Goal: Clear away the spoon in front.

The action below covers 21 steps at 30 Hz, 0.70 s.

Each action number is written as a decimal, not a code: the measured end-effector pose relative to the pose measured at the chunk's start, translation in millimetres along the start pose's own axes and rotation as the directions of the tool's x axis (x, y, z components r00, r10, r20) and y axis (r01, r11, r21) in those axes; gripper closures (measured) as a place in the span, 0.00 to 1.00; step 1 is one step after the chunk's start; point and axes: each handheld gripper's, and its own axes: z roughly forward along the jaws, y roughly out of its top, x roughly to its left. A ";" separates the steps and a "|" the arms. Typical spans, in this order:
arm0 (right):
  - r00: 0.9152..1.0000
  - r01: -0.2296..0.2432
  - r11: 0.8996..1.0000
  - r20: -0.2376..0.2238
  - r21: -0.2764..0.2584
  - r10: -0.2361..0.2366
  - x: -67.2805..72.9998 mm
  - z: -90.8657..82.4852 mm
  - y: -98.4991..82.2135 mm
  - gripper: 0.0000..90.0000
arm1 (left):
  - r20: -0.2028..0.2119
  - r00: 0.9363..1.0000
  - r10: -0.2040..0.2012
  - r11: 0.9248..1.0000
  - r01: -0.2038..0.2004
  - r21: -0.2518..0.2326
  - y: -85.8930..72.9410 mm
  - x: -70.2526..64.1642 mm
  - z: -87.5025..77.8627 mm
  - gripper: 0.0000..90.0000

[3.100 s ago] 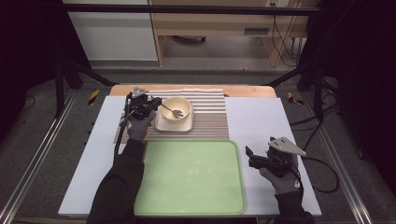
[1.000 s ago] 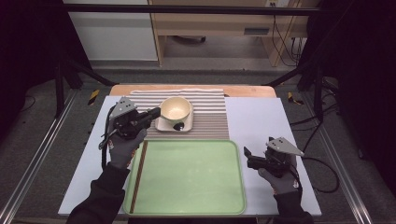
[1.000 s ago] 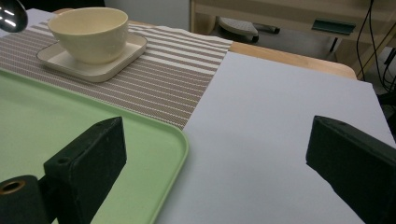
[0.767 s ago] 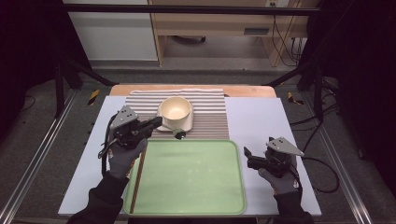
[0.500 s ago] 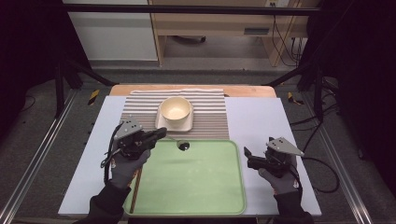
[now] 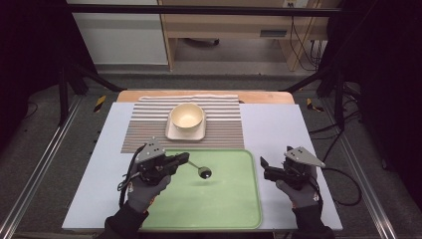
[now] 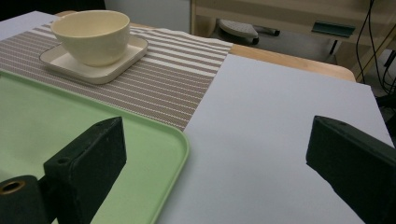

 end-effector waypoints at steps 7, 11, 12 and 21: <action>1.000 0.005 1.000 -0.001 0.000 -0.005 0.4 0.6 -0.5 0.06 | 0.021 1.000 -0.012 1.000 0.011 0.025 -9.2 -4.8 3.7 0.98; 1.000 0.007 1.000 -0.001 0.001 -0.007 1.5 1.0 -0.6 0.06 | 0.029 0.999 -0.028 0.999 0.027 0.028 -13.3 -5.4 4.1 0.98; 1.000 0.007 1.000 -0.001 0.001 -0.007 1.8 1.2 -0.5 0.06 | 0.028 0.999 -0.028 0.999 0.027 0.033 -14.3 -5.5 4.3 0.98; 1.000 0.007 1.000 -0.003 0.001 -0.007 2.1 1.2 -0.6 0.06 | 0.026 0.999 -0.026 0.998 0.024 0.055 -22.8 -6.0 10.2 0.98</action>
